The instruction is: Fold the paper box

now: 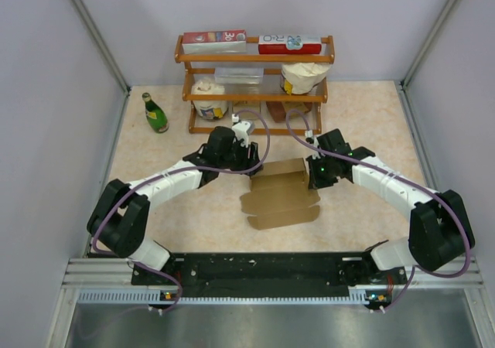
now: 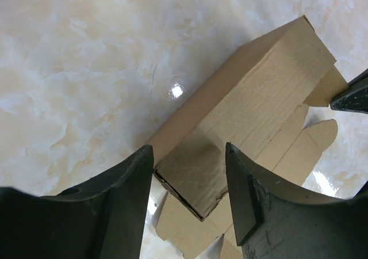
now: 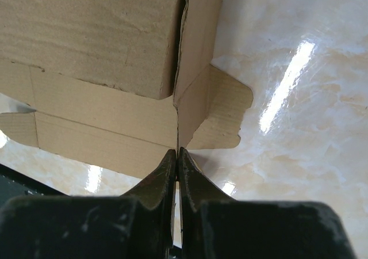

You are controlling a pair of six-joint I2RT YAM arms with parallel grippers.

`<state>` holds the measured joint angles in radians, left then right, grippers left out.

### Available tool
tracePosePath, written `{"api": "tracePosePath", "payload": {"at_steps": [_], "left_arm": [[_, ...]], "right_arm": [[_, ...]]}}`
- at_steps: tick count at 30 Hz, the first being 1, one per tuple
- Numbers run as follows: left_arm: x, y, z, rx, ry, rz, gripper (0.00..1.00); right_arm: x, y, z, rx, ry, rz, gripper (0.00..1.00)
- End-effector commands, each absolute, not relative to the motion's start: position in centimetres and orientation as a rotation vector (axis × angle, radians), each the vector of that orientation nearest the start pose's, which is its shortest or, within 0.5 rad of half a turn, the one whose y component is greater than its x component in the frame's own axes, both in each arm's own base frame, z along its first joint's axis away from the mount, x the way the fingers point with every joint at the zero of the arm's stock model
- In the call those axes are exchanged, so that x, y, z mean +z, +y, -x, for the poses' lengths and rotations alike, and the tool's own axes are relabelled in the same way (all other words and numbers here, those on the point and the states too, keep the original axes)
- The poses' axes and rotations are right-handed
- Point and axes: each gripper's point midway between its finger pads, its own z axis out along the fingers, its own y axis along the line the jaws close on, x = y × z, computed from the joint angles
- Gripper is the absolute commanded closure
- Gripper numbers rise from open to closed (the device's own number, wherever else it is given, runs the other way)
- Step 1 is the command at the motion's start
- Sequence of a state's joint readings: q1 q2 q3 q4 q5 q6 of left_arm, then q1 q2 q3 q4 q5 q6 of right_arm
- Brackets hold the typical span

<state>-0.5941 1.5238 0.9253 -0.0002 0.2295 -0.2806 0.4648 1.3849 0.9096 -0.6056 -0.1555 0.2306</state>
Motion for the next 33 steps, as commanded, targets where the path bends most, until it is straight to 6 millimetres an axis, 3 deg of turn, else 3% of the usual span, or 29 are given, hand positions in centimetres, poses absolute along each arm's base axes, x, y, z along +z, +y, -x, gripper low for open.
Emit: {"api": "tracePosePath", "payload": {"at_steps": [1,10,18,33], "left_arm": [[12.6,-28.8,-31.9,-0.804,2.134,-0.533,0.42],[11.6,-28.8,-30.8,-0.839,2.145,-0.555,0.44],[12.0,-28.8,-30.5,-0.849,2.134,-0.56,0.44],[11.8,-28.8,-30.3,-0.855,2.139,-0.574,0.44]], "right_arm": [[8.1,17.1,-24.6,0.458,2.662,0.382,0.98],[8.7,18.1,-24.8,0.526,2.648,0.381,0.95],[9.0,19.5,-25.1,0.626,2.626,0.399,0.88],[7.5,20.7,-25.2,0.703,2.613,0.433,0.75]]}}
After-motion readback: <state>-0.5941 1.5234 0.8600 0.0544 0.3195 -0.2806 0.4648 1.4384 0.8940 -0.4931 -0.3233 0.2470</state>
